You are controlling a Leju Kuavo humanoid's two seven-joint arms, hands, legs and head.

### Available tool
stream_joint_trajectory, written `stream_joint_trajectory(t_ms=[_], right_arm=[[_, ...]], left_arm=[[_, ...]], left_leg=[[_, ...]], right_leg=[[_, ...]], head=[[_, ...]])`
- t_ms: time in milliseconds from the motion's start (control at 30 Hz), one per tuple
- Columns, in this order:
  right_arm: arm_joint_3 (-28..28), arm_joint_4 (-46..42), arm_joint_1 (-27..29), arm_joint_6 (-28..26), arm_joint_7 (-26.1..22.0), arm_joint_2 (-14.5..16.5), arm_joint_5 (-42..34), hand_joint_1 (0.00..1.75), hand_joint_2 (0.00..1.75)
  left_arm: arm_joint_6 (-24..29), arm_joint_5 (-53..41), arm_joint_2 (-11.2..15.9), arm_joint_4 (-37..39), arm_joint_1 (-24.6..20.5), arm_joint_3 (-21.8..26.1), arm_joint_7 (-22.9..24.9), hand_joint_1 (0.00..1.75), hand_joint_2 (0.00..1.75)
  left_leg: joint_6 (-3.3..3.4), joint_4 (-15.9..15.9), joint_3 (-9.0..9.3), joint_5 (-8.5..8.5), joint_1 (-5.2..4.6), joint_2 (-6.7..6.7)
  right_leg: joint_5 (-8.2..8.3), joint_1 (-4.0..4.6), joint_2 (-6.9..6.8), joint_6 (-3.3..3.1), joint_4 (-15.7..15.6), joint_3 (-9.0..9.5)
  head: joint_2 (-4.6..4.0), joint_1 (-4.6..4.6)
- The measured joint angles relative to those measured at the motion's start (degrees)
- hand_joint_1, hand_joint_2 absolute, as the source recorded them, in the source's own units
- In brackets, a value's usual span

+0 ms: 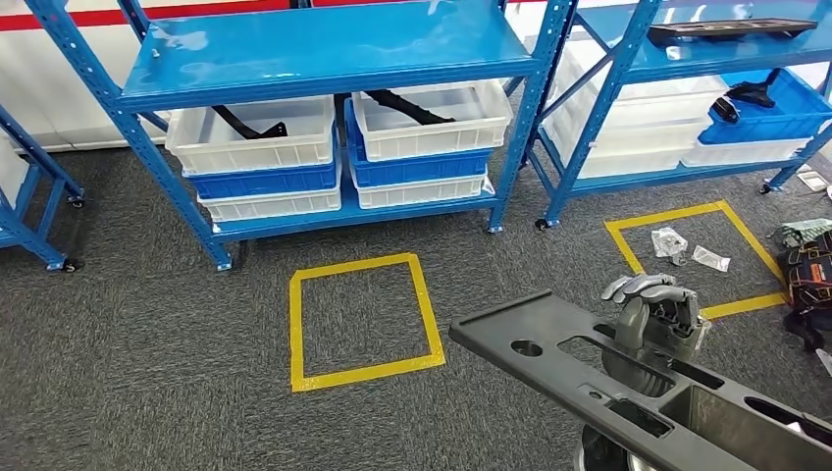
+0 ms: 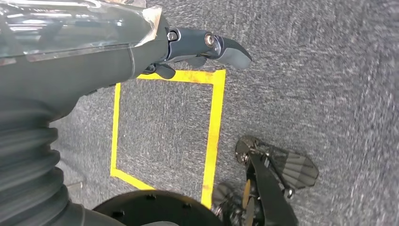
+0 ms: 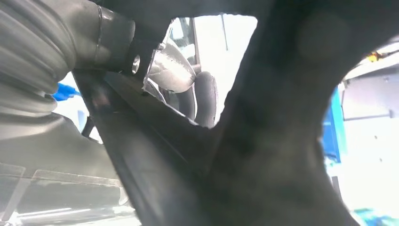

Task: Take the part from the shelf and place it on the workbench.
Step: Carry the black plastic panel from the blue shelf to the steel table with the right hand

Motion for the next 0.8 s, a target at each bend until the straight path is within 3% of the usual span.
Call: stream_joint_trajectory(t_ms=[33,100,133,200,267,300,333,367,400,467,500,533,600,633,700,767,800], right_arm=[[-0.01,-0.01,-0.02,0.00,0.00,0.01,-0.01,1.75,1.75],[-0.02,-0.02,0.01,0.00,0.00,-0.02,-0.01,1.75,1.75],[-0.03,-0.03,0.04,0.00,0.00,-0.02,0.00,1.75,1.75],[-0.06,-0.07,0.01,0.00,0.00,0.00,0.02,1.75,1.75],[-0.05,-0.10,0.04,-0.02,0.00,0.07,0.13,1.75,1.75],[-0.03,-0.10,0.11,-0.05,0.00,0.10,0.22,1.75,1.75],[-0.03,-0.10,0.20,-0.12,0.00,0.10,0.30,1.75,1.75],[-0.03,-0.11,0.29,-0.24,0.00,0.10,0.38,1.75,1.75],[-0.04,-0.13,0.35,-0.39,0.00,0.10,0.48,1.75,1.75],[-0.04,-0.24,0.38,-0.72,0.00,0.13,0.73,1.75,1.75],[-0.04,-0.33,0.39,-0.86,0.00,0.13,0.87,1.75,1.75],[-0.04,-0.45,0.43,-0.97,0.00,0.14,0.98,1.75,1.75],[-0.04,-0.70,0.75,-1.14,0.00,0.14,1.09,1.75,1.75],[-0.04,-0.86,0.97,-1.22,-0.01,0.13,1.14,1.75,1.75],[-0.07,-1.19,1.21,-1.44,-0.02,0.13,1.26,1.75,1.75],[-0.08,-1.38,1.29,-1.64,-0.02,0.15,1.38,1.75,1.75],[-0.07,-1.40,1.41,-1.71,-0.02,0.17,1.43,1.75,1.75]], left_arm=[[0.00,0.00,0.02,0.00,-0.02,0.00,0.00,0.00,1.75],[0.01,0.00,0.02,0.01,-0.05,0.00,0.00,0.00,1.75],[0.01,0.00,0.02,0.01,-0.08,0.00,0.00,0.00,1.75],[-0.01,0.00,0.03,0.01,-0.08,0.00,0.00,0.00,1.75],[-0.04,0.00,0.05,0.01,0.01,0.00,0.01,0.00,1.75],[-0.08,0.00,0.05,0.01,0.10,0.00,0.01,0.00,1.75],[-0.12,0.00,0.05,0.01,0.17,0.00,0.01,0.00,1.75],[-0.18,0.01,0.05,0.01,0.23,0.00,0.00,0.00,1.75],[-0.22,0.02,0.05,0.01,0.27,0.00,-0.03,0.00,1.75],[-0.32,0.01,0.08,0.01,0.30,-0.01,-0.21,0.00,1.75],[-0.38,0.00,0.10,0.01,0.31,-0.01,-0.37,0.00,1.75],[-0.44,-0.02,0.13,0.01,0.32,-0.02,-0.54,0.00,1.75],[-0.56,-0.05,0.18,0.01,0.30,-0.02,-0.75,0.00,1.75],[-0.61,-0.08,0.18,0.01,0.27,-0.02,-0.78,0.00,1.75],[-0.71,-0.11,0.15,0.00,0.23,-0.02,-0.80,0.00,1.75],[-0.73,-0.12,0.08,0.00,0.30,-0.01,-0.81,0.00,1.75],[-0.73,-0.14,0.06,0.01,0.34,0.00,-0.81,0.00,1.75]], left_leg=[[-0.36,0.06,0.07,0.00,-0.16,0.44],[-1.05,-0.02,0.24,0.09,-0.13,1.40],[-1.44,0.15,0.22,-0.16,0.06,1.18],[-1.98,3.13,-0.95,-2.63,0.38,-1.36],[-2.07,10.75,-4.24,-7.07,0.47,-4.49],[-2.03,14.63,-6.00,-8.70,0.45,-5.14],[-1.95,16.94,-7.06,-9.21,0.44,-5.39],[-1.82,16.96,-7.04,-8.47,0.44,-5.48],[-1.64,14.66,-5.92,-6.69,0.45,-5.66],[-1.14,6.71,-2.10,-2.63,0.55,-7.63],[-0.98,3.57,-0.67,-1.55,0.60,-8.67],[-0.86,1.80,0.05,-1.19,0.56,-9.45],[-0.62,1.12,0.16,-1.27,0.31,-8.90],[-0.30,0.90,0.17,-1.06,0.28,-8.22],[0.49,0.37,0.21,-0.63,0.39,-6.69],[0.89,0.19,0.06,-0.49,0.35,-5.09],[0.93,0.20,-0.05,-0.48,0.31,-4.21]], right_leg=[[0.36,0.13,-0.56,-0.41,-1.34,0.54],[0.61,0.39,0.49,-1.55,-1.37,0.00],[0.81,0.19,1.07,-2.03,-1.38,-0.08],[1.39,-0.22,2.28,-3.10,-1.47,-0.17],[1.80,-0.17,3.48,-3.83,-1.43,-0.52],[1.90,-0.01,4.14,-3.99,-1.41,-0.71],[1.97,0.14,4.86,-4.07,-1.37,-0.83],[2.00,0.25,5.60,-4.09,-1.31,-0.85],[2.01,0.30,6.37,-4.07,-1.22,-0.82],[1.96,0.47,7.84,-3.97,-0.85,-0.90],[1.96,0.57,8.50,-3.81,-0.63,-1.13],[2.01,0.63,9.08,-3.52,-0.45,-1.47],[2.32,0.48,10.27,-2.71,-0.43,-2.32],[2.36,0.37,10.21,-2.35,-0.29,-2.69],[1.09,0.54,7.97,-2.20,2.21,-4.36],[-2.02,0.67,5.09,-2.52,9.10,-7.71],[-3.50,0.57,4.54,-2.51,13.09,-9.61]], head=[[0.00,-0.01],[0.00,-0.10],[0.00,-0.11],[0.00,-0.19],[0.00,-0.25],[0.00,-0.26],[0.00,-0.25],[0.00,-0.25],[0.00,-0.25],[0.00,-0.26],[0.00,-0.21],[0.00,-0.19],[0.00,-0.17],[0.00,-0.19],[0.00,0.08],[0.00,0.44],[0.00,0.57]])
